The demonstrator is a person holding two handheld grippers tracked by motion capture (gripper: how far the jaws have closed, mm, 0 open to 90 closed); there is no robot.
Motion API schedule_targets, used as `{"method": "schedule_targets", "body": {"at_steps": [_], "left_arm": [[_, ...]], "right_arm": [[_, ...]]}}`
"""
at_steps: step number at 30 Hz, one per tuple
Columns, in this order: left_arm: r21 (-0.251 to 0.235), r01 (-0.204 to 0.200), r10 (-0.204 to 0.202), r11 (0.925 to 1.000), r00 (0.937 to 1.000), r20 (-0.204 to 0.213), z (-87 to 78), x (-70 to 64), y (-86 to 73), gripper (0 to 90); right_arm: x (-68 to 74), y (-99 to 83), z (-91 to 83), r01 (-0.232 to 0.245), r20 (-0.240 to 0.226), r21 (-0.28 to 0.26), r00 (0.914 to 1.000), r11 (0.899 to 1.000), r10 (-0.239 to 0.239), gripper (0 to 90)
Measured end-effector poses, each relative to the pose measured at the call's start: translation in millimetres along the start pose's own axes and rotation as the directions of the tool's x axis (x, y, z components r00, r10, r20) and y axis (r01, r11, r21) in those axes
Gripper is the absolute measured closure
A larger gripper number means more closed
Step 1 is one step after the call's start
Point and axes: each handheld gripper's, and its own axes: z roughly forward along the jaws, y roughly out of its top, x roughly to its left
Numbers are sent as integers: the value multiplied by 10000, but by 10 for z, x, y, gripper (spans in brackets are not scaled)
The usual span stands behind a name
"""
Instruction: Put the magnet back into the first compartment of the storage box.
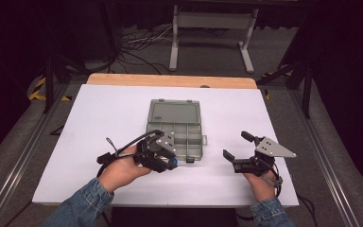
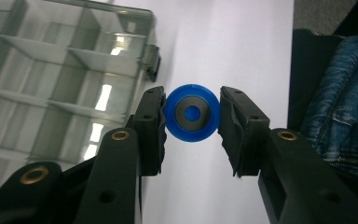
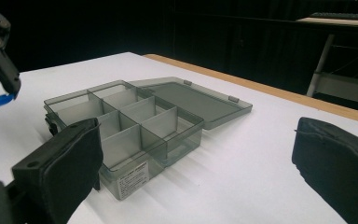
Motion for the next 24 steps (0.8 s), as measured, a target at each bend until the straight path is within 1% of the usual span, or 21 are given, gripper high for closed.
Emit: {"method": "schedule_targets", "body": {"at_steps": [4, 6, 8, 13, 17, 18, 24], "left_arm": [[-223, 333, -338, 9992, 9992, -201, -96, 78, -31, 621], [-303, 420, -428, 9987, 9987, -283, -125, 104, -40, 621], [-414, 571, -588, 9975, 9974, -408, -166, 141, -54, 621], [-635, 794, -840, 9948, 9938, -724, -220, 208, -75, 621], [-673, 1041, -1107, 9923, 9884, -1035, -249, 253, -90, 622], [-673, 1041, -1107, 9923, 9884, -1035, -249, 253, -90, 622], [-819, 1486, -1587, 9855, 9781, -1349, -299, 372, -142, 622]], "right_arm": [[1, -1, 3, 12, 2, 13, 10000, 10000, -12, 25], [1, -1, 3, 22, 10, 40, 10000, 10000, -22, 25], [1, -2, 4, 26, 5, 44, 10000, 10000, -26, 25], [0, -2, 6, 40, 3, 52, 10000, 10000, -41, 25], [-2, -3, 6, 30, -9, 51, 10000, 10000, -30, 25], [-2, -3, 6, 30, -9, 51, 10000, 10000, -30, 25], [-1, -3, 5, 54, 0, 59, 10000, 10000, -54, 25]]}}
